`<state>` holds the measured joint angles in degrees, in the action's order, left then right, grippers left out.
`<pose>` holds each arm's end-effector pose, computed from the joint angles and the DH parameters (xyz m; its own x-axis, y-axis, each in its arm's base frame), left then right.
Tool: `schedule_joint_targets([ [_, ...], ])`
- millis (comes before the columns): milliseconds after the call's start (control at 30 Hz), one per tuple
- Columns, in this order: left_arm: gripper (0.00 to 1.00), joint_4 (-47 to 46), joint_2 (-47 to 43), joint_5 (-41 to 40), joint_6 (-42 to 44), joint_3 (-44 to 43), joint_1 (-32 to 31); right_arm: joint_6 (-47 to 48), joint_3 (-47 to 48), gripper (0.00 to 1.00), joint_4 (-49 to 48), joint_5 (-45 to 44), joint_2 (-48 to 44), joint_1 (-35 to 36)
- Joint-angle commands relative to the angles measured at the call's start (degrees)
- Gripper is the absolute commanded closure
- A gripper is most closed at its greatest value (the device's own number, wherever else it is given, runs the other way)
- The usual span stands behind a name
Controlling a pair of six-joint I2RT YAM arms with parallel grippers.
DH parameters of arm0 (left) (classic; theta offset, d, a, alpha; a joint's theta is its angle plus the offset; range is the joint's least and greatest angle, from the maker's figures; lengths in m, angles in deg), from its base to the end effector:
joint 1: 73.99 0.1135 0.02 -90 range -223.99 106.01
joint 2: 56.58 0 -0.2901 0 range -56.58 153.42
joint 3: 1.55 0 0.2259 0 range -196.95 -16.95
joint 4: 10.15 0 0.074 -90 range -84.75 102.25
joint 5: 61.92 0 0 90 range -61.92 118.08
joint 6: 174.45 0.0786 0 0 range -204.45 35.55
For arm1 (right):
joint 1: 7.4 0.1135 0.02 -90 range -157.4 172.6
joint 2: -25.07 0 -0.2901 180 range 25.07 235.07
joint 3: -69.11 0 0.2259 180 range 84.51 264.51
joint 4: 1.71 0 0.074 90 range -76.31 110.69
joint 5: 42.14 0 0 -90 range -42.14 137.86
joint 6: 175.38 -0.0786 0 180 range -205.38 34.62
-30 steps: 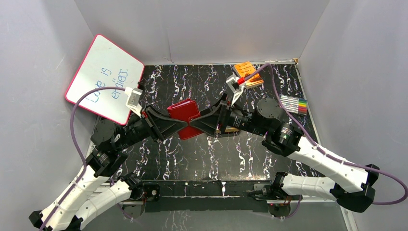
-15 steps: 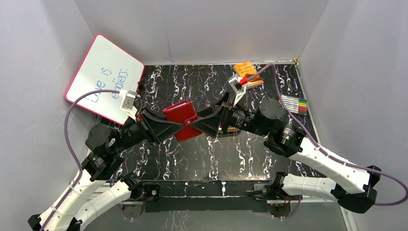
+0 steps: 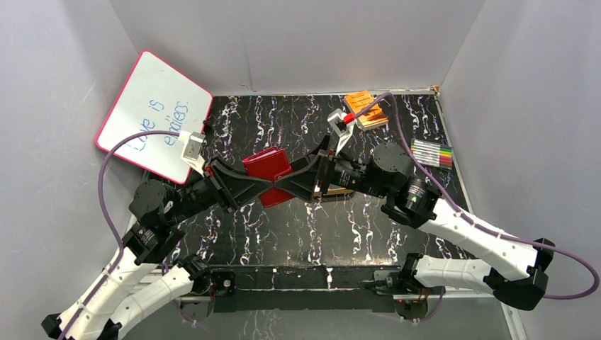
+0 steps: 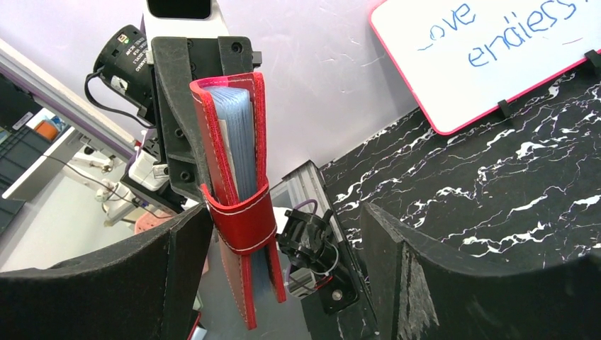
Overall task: Put the credit cards into the card holder
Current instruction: Close the card holder.
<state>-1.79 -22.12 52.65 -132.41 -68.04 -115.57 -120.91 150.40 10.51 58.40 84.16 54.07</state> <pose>0.0573 -0.0945 0.4559 -0.4587 -0.4960 -0.7373 0.8180 0.0884 -0.5684 0.0968 0.2082 0.4740 -0.4846 0.3048 -0.8199 -0.8211 0.1648 0.5465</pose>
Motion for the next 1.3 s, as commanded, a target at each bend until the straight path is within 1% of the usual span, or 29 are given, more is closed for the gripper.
schedule_joint_targets([
  [0,1.0,-2.4,-0.2,1.0,0.3,-1.0,-0.1,-0.3,2.4,0.17,-4.1,-0.5,-0.4,-0.1],
  [133,1.0,-2.4,-0.1,1.1,0.4,-0.9,-0.1,-1.8,0.8,0.17,-6.8,-0.4,-0.8,-0.3],
  [233,1.0,-2.0,-0.2,1.0,0.6,-0.9,-0.1,-3.5,-0.8,0.13,-9.6,-0.1,-1.4,-0.5],
  [367,1.0,-1.1,-0.6,0.4,1.1,-0.6,0.0,-4.1,-1.5,0.13,-11.1,0.7,-1.9,-0.7],
  [533,1.0,-1.6,-0.7,0.4,0.8,-0.6,-0.1,-3.6,-1.2,0.22,-10.3,1.7,-1.6,-0.8],
  [667,1.0,-1.6,-0.7,0.5,0.7,-0.8,-0.1,-3.6,-1.1,0.26,-9.7,2.1,-1.3,-0.9],
  [800,1.0,-1.9,-0.6,0.6,0.5,-0.9,0.0,-3.6,-0.6,0.35,-8.4,2.1,-0.6,-0.9],
  [1133,1.0,-2.9,-0.1,2.3,0.1,-1.7,-0.1,-4.5,0.7,0.48,-2.6,-1.8,0.8,-0.9],
  [1267,1.0,-3.1,0.0,2.7,0.1,-1.9,-0.1,-4.8,0.3,0.5,-1.5,-3.0,0.8,-0.9],
])
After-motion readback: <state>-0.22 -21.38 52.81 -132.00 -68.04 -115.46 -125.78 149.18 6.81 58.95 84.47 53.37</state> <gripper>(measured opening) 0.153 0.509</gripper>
